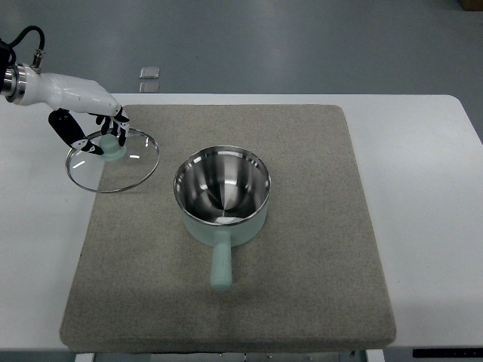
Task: Place lid left of pot with left hand
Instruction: 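Lower the lid onto the mat beside the pot, nearer the left arm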
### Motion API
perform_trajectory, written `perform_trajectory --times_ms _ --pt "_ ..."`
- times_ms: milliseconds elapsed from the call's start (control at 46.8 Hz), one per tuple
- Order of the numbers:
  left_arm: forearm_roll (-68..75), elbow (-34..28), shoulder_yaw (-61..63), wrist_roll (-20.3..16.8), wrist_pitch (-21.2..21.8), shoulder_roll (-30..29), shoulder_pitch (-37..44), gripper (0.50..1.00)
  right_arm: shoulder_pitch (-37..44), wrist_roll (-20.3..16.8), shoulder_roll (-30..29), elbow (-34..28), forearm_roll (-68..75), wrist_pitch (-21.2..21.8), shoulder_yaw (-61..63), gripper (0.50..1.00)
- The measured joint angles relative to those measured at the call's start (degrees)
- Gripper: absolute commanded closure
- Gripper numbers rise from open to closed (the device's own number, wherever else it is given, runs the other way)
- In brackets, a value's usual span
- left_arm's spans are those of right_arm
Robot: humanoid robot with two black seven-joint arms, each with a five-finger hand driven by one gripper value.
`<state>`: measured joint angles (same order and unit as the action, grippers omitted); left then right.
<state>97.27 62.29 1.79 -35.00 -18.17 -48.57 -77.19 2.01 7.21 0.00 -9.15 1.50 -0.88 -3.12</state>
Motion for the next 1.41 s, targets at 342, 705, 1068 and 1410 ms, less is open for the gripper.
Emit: perform_trajectory --times_ms 342,705,1068,1410 --pt "0.0 -6.1 0.1 0.0 6.3 4.5 3.5 1.000 0.0 0.0 0.0 0.0 0.0 0.0 0.0 0.576" --pt "-0.7 -7.3 -0.2 0.0 11.4 5.3 6.4 1.000 0.0 0.0 0.0 0.0 0.0 0.0 0.0 0.576" --pt "-1.5 -7.8 -0.6 0.0 13.3 6.3 8.1 1.000 0.0 0.0 0.0 0.0 0.0 0.0 0.0 0.576" --pt "-3.4 -7.9 -0.1 0.0 16.8 6.5 8.9 0.930 0.0 0.0 0.0 0.0 0.0 0.0 0.0 0.576"
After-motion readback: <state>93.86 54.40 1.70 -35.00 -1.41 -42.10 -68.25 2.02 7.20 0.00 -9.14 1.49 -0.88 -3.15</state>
